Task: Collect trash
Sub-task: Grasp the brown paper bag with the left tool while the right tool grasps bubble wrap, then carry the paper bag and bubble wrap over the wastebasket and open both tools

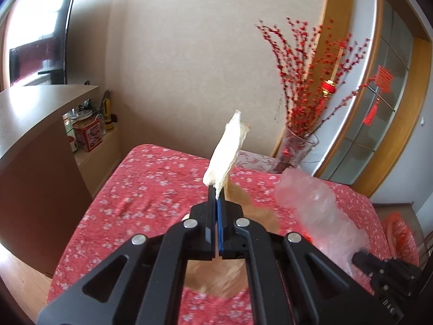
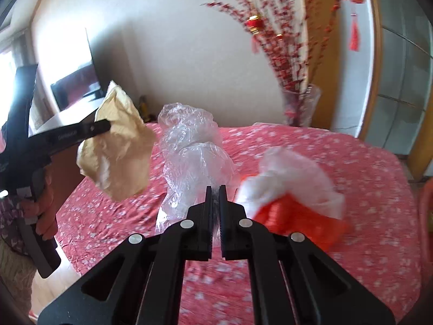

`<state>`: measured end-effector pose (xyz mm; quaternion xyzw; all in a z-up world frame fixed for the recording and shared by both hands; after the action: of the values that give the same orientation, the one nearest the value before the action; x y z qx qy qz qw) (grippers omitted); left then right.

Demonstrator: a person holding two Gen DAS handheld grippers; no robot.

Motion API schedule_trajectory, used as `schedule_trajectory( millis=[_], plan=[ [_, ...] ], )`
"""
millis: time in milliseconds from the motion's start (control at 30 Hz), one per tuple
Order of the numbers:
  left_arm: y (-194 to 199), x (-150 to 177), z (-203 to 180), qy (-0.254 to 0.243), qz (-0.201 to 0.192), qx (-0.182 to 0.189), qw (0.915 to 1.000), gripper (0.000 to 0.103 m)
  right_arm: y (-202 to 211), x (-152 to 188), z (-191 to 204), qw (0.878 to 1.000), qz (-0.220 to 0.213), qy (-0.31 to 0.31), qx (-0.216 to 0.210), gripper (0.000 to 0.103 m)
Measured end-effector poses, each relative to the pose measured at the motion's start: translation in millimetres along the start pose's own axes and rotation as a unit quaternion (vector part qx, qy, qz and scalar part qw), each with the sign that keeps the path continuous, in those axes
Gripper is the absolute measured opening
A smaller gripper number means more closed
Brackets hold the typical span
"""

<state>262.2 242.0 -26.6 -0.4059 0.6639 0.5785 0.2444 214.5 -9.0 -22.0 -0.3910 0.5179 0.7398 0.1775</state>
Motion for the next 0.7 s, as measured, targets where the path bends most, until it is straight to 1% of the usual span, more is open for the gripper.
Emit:
schedule_trajectory(
  millis=[167,300,500,700],
  plan=[
    [4.7,2.6,-29.4,-0.017,-0.002,0.016,0.9997,0.003,18.0,6.7,-32.5,0.999,-0.009,-0.021,0.030,0.005],
    [7.8,5.3,-51.1,-0.030,-0.002,0.026,0.9992,0.003,27.1,10.2,-58.8,0.998,-0.010,-0.037,0.046,0.005],
    [11.8,9.4,-85.5,-0.054,-0.003,0.042,0.9977,0.003,49.7,18.6,-90.1,0.995,-0.017,-0.064,0.071,0.005],
    [14.5,13.6,-110.9,-0.070,-0.001,0.056,0.9960,0.003,66.0,21.8,-115.1,0.992,-0.028,-0.083,0.091,0.005]
  ],
)
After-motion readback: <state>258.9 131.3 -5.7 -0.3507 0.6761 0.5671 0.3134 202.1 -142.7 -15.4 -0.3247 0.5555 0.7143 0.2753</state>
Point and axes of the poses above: each gripper's, at about its wrist camera, not at the fingertips, and y roughly against the way its jaws point, z to its left, x to its underside, the point moved 7 cm from there along -y, roughly the way its jaws point, and after that the axes turned 1 degree about y, right-handed, at the moved point
